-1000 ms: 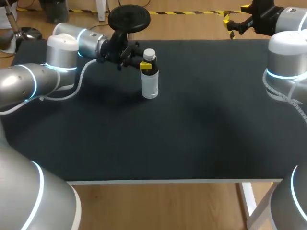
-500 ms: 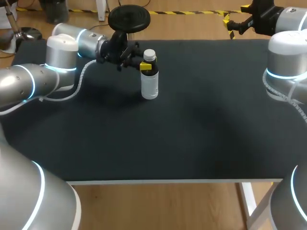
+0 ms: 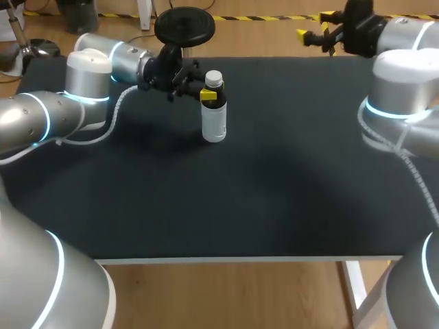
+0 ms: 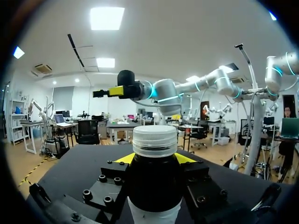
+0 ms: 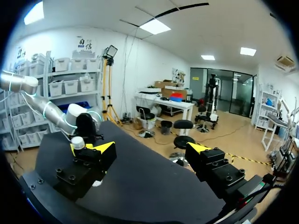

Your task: Unscrew the bottle cap

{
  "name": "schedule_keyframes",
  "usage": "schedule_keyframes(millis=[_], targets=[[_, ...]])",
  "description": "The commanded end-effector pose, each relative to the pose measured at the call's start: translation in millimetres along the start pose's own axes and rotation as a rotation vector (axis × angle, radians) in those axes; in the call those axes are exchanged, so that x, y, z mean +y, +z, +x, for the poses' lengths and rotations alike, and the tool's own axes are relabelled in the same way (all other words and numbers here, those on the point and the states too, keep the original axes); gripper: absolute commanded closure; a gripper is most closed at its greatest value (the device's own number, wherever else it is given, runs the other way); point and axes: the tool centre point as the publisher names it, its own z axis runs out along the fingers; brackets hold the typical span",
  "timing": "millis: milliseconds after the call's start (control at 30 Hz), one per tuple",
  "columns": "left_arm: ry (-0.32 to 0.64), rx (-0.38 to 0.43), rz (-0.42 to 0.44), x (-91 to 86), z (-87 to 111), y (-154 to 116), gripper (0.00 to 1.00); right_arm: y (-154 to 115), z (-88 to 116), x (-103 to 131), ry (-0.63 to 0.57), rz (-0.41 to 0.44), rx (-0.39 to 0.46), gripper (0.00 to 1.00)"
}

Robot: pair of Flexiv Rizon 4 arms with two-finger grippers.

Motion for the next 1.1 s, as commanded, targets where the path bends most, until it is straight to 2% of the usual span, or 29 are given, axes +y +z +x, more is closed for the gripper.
schedule_keyframes(millis=[33,367,700,900,1100], targets=[[0.002,-0.005,-0.004,-1.3,2.6,1.0,1.00,6.2,36.0,-12.3,0.012,-0.142,-0.006,0.00],[0.002,-0.005,-0.004,-1.3,2.6,1.0,1.00,32.3,106.1,-21.4,0.038,-0.180,0.075,0.00],[0.002,-0.005,-0.004,-1.3,2.6,1.0,1.00,45.6,170.6,-22.2,-0.041,-0.211,0.055,0.00],[0.002,-0.005,-0.004,-1.3,2.6,1.0,1.00,56.2,191.2,-21.0,-0.024,-0.224,0.092,0.00],[0.002,-0.005,-0.004,-1.3,2.6,1.0,1.00,71.3,201.7,-22.3,-0.001,-0.208,0.125,0.00]])
